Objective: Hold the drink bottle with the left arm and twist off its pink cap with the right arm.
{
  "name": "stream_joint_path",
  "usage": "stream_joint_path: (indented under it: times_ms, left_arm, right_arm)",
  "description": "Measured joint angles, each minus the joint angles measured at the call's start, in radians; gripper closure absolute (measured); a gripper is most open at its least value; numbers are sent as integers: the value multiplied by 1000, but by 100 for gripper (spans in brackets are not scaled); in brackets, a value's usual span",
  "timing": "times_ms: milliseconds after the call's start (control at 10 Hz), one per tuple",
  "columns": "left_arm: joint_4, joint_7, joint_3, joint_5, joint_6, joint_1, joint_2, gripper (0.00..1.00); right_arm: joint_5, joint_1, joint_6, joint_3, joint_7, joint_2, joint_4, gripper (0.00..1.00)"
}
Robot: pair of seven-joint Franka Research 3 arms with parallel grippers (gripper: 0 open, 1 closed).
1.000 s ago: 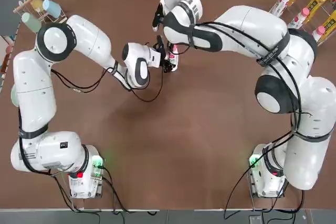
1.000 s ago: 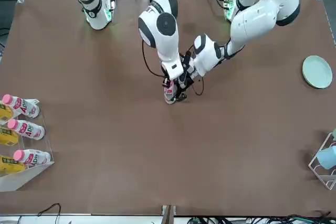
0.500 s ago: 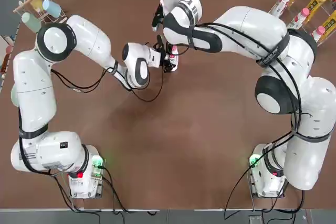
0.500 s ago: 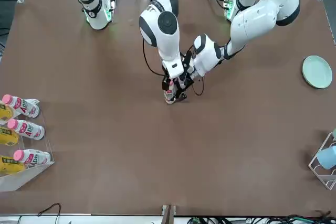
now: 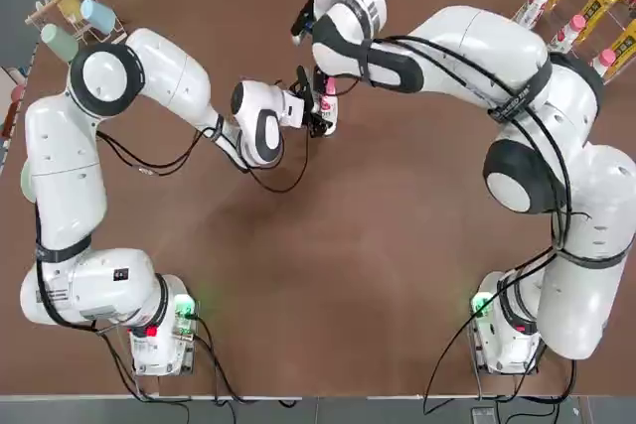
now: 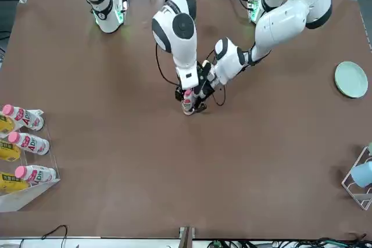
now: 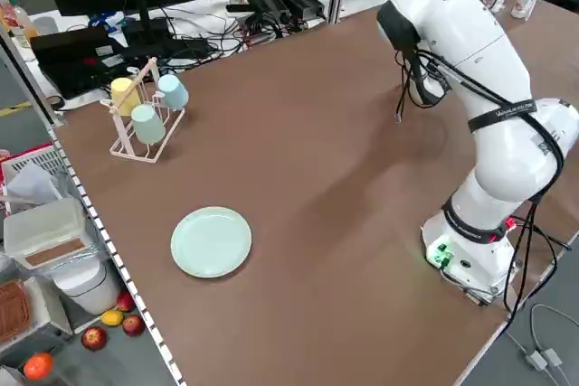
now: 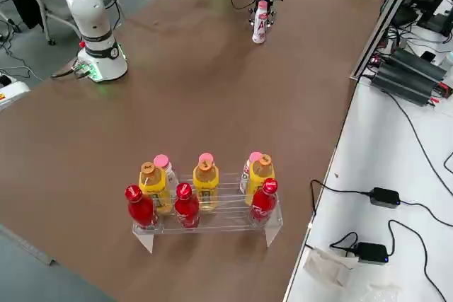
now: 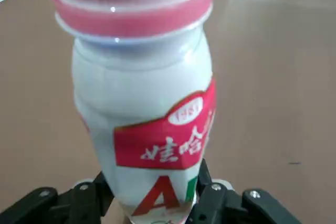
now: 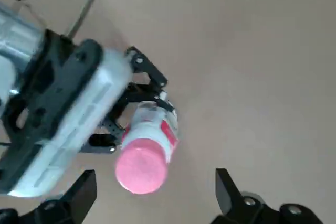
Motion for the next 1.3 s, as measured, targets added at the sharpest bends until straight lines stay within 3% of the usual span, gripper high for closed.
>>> stream_joint_path:
  times_ms: [600,1300]
  left_arm:
    - [0,0,0,0,0,0,0,38]
    - [0,0,0,0,0,1,0,38]
  right_arm:
    - [3,-41,-77,4,434,-28,8,0]
    - [78,-29,-13,12,612,-26,7,7]
